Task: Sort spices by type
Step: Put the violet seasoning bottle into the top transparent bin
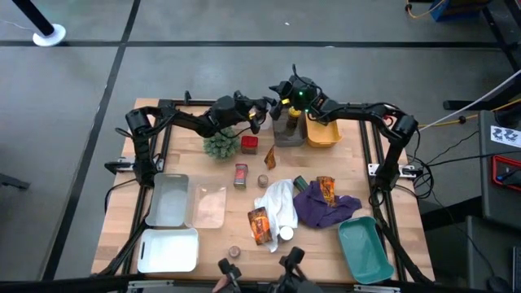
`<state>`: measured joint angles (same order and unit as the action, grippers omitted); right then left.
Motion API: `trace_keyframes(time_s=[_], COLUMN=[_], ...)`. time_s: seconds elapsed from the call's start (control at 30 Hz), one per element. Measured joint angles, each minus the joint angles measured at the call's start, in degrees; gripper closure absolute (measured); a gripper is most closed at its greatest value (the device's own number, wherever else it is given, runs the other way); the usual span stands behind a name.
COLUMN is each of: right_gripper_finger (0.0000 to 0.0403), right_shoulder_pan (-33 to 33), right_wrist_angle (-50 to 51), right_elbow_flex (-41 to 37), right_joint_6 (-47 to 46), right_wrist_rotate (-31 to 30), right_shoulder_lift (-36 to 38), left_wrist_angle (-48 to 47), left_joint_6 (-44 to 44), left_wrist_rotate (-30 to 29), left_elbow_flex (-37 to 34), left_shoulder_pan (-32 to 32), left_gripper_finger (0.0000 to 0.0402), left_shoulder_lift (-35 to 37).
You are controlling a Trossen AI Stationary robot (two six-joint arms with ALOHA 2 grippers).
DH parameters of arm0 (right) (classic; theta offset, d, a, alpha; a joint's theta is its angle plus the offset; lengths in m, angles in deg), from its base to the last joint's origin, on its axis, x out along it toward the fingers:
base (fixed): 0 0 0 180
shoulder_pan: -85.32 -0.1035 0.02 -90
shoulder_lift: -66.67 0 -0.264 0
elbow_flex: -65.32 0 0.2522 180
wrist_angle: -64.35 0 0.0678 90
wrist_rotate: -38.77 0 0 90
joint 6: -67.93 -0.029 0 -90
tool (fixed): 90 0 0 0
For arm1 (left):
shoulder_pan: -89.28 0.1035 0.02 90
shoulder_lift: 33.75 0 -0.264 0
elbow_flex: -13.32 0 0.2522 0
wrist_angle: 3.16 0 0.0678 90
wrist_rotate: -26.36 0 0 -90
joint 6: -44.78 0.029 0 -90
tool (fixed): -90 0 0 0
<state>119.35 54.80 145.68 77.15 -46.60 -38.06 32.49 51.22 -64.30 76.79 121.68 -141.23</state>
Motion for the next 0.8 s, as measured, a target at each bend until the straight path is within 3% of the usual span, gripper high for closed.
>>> trace_keyframes(time_s=[0.8], right_gripper_finger=[0.0178], right_shoulder_pan=[0.17], right_wrist_angle=[1.08], right_elbow_flex=[3.18], right_joint_6=[0.09], right_wrist_rotate=[-2.61], right_shoulder_lift=[0.11], left_wrist_angle=[-5.96], left_joint_6=[1.92], left_wrist_rotate=[-1.72], left_elbow_flex=[-0.02], left_shoulder_pan=[1.04], left_gripper_finger=[0.0196], left_shoulder_lift=[-0.04])
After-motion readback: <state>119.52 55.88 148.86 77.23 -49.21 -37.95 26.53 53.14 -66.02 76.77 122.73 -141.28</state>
